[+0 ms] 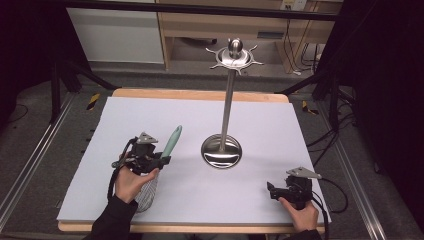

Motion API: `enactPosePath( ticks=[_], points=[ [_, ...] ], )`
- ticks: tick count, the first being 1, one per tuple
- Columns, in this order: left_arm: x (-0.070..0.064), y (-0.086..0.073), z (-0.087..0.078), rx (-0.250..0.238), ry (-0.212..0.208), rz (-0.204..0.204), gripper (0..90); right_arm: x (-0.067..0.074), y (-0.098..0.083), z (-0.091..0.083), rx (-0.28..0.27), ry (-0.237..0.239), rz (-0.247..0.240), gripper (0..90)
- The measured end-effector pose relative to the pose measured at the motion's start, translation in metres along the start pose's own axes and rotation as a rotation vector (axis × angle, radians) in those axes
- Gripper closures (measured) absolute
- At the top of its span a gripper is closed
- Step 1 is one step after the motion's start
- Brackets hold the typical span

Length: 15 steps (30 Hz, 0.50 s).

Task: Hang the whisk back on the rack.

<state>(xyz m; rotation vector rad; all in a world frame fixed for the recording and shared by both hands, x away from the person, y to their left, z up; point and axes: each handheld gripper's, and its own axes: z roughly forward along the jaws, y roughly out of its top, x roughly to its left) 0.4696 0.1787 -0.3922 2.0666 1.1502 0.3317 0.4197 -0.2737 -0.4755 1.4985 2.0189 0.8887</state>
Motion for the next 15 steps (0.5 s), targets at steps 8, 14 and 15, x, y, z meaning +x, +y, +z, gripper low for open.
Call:
enactPosePath(
  ticks=[8,14,15],
  points=[
    [0.001,-0.003,-0.014,-0.046,-0.002,-0.006,69.1,0.0,0.0,-0.001,-0.002,0.0,0.0,8.0],
    [0.004,-0.003,-0.024,-0.088,0.002,-0.011,69.1,0.0,-0.001,-0.001,-0.002,0.0,-0.002,8.0],
    [0.004,-0.002,-0.026,-0.093,0.002,-0.011,69.1,0.0,-0.001,-0.001,-0.003,0.002,-0.003,8.0]
  ],
)
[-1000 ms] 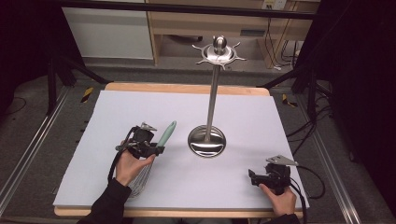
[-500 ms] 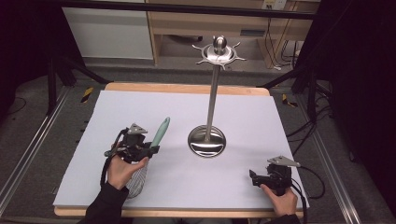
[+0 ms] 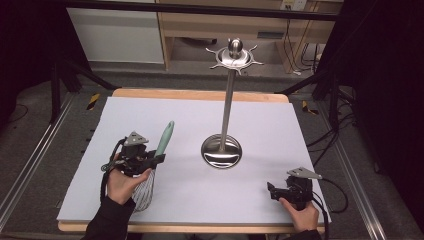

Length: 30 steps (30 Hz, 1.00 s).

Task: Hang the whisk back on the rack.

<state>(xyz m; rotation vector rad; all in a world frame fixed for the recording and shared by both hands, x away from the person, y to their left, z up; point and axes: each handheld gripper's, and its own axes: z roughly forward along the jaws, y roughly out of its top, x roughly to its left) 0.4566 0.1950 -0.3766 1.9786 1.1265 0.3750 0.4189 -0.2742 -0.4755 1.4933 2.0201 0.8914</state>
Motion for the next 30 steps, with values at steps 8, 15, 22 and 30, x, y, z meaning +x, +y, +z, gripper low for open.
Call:
enactPosePath(
  ticks=[8,15,22,30],
  points=[
    [0.001,0.004,-0.015,-0.071,0.001,-0.002,69.2,0.0,0.0,0.0,-0.004,0.007,0.002,7.9],
    [0.002,0.008,-0.025,-0.141,0.0,0.005,69.1,-0.001,0.0,-0.001,-0.009,0.01,0.004,7.9],
    [0.001,0.014,-0.034,-0.21,-0.003,0.005,69.1,0.0,0.001,0.0,-0.007,0.007,0.007,7.9],
    [-0.001,0.025,-0.042,-0.276,-0.013,0.008,69.1,0.0,0.001,0.0,-0.007,0.007,0.008,7.9]
  ],
)
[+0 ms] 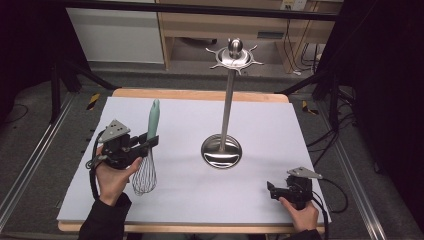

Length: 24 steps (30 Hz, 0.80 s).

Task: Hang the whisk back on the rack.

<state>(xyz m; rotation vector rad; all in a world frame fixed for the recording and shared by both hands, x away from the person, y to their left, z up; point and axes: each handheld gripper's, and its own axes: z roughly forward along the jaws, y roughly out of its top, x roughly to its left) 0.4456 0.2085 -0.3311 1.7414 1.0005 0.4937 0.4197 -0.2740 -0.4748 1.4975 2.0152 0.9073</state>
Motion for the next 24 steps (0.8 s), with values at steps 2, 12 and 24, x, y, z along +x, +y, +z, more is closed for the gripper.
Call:
enactPosePath(
  ticks=[2,12,24],
  points=[
    [-0.001,0.003,-0.001,-0.016,-0.008,0.0,69.1,0.0,0.0,0.0,0.001,-0.002,0.0,7.9],
    [-0.014,0.02,0.0,-0.08,-0.047,0.011,69.1,0.001,0.0,0.001,0.006,-0.006,0.005,7.9],
    [-0.031,0.039,0.012,-0.099,-0.085,0.034,69.1,0.001,0.0,0.001,0.004,-0.004,0.002,7.8]
  ],
)
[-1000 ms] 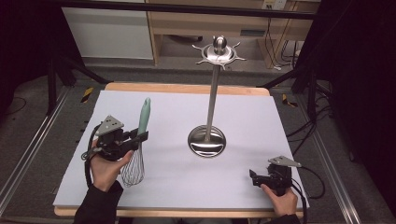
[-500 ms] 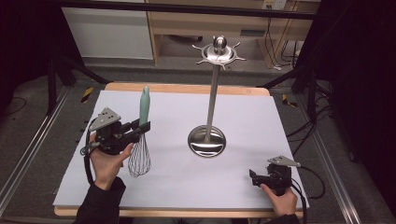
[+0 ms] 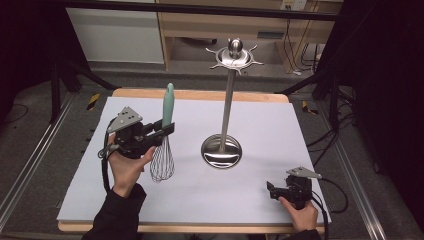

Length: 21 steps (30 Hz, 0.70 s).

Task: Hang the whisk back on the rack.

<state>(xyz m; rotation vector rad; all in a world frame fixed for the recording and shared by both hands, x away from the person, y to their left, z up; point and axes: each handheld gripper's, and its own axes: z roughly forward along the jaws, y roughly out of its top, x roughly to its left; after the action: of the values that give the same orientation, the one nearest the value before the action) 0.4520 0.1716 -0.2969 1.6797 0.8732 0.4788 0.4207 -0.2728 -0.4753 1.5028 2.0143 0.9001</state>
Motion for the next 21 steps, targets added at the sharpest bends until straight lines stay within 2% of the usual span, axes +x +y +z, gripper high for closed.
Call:
enactPosePath(
  ticks=[21],
  points=[
    [-0.021,0.033,0.014,-0.015,-0.018,0.066,69.1,0.0,0.001,0.002,0.001,0.006,0.001,7.8]
  ],
)
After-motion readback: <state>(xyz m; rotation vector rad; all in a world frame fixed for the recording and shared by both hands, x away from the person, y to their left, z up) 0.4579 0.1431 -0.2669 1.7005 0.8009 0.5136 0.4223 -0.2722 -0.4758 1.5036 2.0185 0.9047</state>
